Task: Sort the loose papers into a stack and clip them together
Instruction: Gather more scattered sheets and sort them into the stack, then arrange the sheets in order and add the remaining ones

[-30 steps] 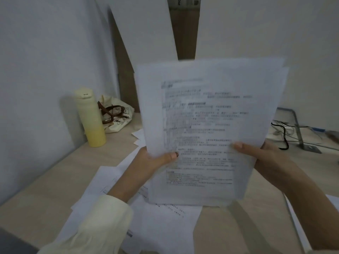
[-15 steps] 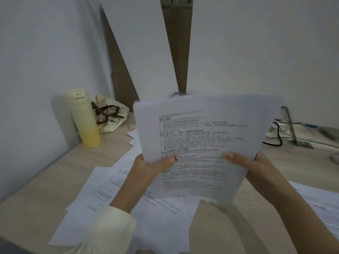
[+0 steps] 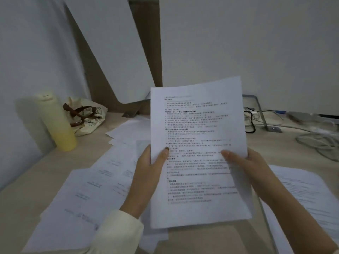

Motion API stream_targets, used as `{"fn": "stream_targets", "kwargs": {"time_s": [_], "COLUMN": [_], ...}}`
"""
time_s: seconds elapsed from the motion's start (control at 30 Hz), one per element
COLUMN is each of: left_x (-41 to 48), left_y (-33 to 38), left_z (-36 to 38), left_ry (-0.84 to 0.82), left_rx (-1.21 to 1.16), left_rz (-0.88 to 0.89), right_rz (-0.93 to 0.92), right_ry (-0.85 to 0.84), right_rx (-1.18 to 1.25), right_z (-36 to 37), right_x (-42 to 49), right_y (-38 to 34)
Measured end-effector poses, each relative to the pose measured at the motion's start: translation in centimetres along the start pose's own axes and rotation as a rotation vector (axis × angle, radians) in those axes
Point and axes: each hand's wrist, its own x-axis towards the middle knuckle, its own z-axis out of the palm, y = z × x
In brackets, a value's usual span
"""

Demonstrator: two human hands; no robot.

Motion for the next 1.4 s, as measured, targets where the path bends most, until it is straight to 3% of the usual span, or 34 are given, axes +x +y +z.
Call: {"fn": "stream_targets", "kwargs": {"time_s": [0.33,0.5,0.67,0.87,1.1,1.4], "left_x": [-3.6,-5.2,-6.0,-7.3,-5.2,-7.0], "left_y": [-4.7,-6.8,-8.6,-9.9,-10.0,-10.5], "left_z": [13.9,18.7,20.5,19.7,17.6,14.0], "left_ry": [-0.47,-0.56,-0.667,-0.828,-0.764,-0.977], "left_rx": [0.16,0.205,0.374,0.79,0.861,1.052], "left_rz": [-0.236,-0.288,-0.142,0.023,0.016,0.161], "right_rz": [0.173,0.287,0.257,0.307,0.298,0.266], "right_ry": [0.398,0.472,0.547,0.543,0.475,0.492], "right_rx": [-0.303,-0.433,-0.577,-0.72,-0.601,-0.667], "right_z": [-13.8,-18.5,-20.4,-20.4,-18.0,-15.9], "right_x": [-4.5,-4.6,-3.8,-3.0,-0.9,-1.5], "right_y": [7.2,11.5,13.7,16.0,15.1,14.8]}}
